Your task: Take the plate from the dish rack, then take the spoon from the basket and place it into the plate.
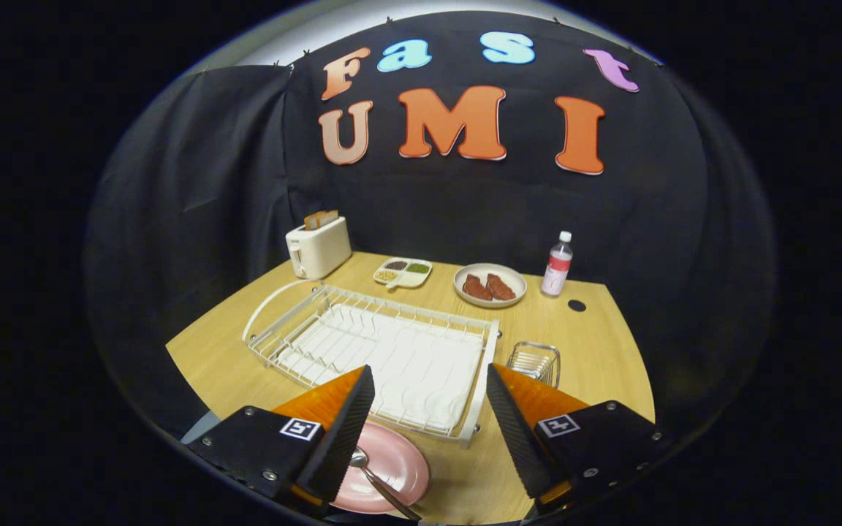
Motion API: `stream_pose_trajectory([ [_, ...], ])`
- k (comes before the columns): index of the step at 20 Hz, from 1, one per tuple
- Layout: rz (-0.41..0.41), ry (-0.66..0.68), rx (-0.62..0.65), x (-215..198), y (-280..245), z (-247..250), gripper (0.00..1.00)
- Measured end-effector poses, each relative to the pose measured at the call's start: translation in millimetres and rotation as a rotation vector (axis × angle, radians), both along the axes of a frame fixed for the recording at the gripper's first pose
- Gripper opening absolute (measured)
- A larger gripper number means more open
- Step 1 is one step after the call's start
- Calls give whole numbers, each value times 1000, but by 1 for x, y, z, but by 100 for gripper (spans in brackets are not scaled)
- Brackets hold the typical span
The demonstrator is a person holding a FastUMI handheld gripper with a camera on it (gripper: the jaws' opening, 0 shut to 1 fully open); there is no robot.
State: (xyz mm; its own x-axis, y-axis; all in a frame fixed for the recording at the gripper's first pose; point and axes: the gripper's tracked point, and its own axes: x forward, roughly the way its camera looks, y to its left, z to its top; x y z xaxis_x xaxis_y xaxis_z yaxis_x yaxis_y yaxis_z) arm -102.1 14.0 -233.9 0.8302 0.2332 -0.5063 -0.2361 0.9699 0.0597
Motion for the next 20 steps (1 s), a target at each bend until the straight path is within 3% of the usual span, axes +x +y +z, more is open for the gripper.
stream_pose_trajectory([
  [9, -125, -307, 1, 35, -41, 123, 96],
  [15, -187, -491, 3, 45, -58, 168, 96],
  [20, -208, -525, -8, 43, -59, 176, 96],
])
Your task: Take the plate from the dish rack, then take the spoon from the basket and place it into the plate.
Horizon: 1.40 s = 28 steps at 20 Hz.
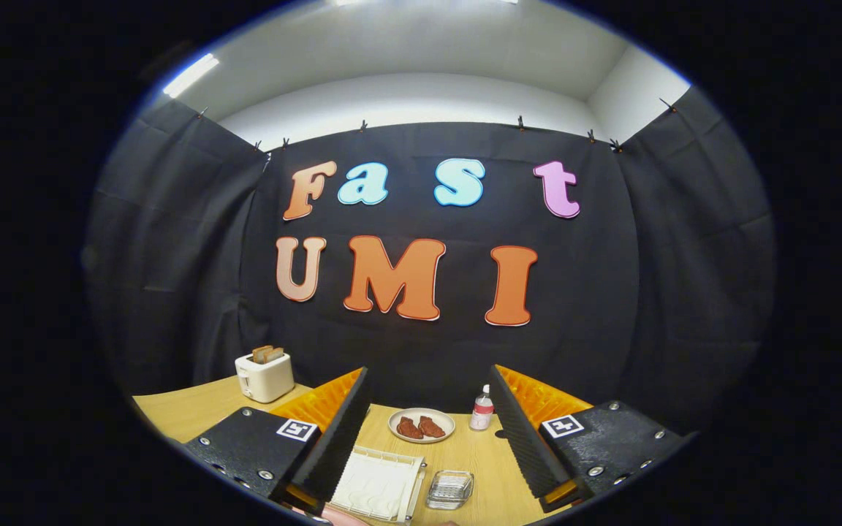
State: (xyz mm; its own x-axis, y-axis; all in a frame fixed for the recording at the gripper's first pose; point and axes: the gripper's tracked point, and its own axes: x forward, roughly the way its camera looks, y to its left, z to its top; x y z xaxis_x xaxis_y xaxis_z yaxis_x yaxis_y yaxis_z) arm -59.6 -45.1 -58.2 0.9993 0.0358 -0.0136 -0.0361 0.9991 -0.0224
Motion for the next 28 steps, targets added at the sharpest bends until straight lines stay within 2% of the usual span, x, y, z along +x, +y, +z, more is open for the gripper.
stream_pose_trajectory([
  [10, -31, -41, 10, 1, -1, 19, 96],
  [28, 19, -92, 46, 8, 18, 48, 96],
])
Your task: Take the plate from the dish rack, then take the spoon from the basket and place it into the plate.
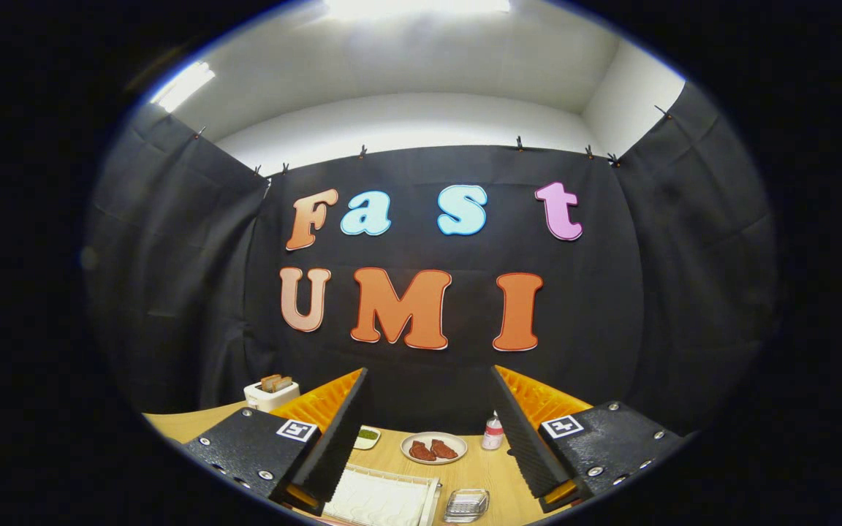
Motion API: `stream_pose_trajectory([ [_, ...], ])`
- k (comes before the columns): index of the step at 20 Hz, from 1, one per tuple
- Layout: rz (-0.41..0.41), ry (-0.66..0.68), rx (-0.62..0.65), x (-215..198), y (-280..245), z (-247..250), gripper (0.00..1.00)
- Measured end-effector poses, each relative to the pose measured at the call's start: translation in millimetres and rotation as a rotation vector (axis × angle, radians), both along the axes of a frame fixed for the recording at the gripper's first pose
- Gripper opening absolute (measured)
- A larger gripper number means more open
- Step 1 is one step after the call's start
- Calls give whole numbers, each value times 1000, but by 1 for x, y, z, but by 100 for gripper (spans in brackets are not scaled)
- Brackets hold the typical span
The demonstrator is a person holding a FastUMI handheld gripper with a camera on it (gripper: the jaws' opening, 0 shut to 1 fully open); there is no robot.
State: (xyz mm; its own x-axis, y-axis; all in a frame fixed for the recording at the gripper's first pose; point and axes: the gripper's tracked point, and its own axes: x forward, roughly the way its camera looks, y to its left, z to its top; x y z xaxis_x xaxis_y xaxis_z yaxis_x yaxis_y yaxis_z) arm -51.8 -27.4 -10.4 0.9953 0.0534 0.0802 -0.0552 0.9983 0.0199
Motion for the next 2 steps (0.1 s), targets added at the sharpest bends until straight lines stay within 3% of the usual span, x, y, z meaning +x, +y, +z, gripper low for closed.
stream_pose_trajectory([
  [2, 0, -14, -1, 2, 1, 4, 96],
])
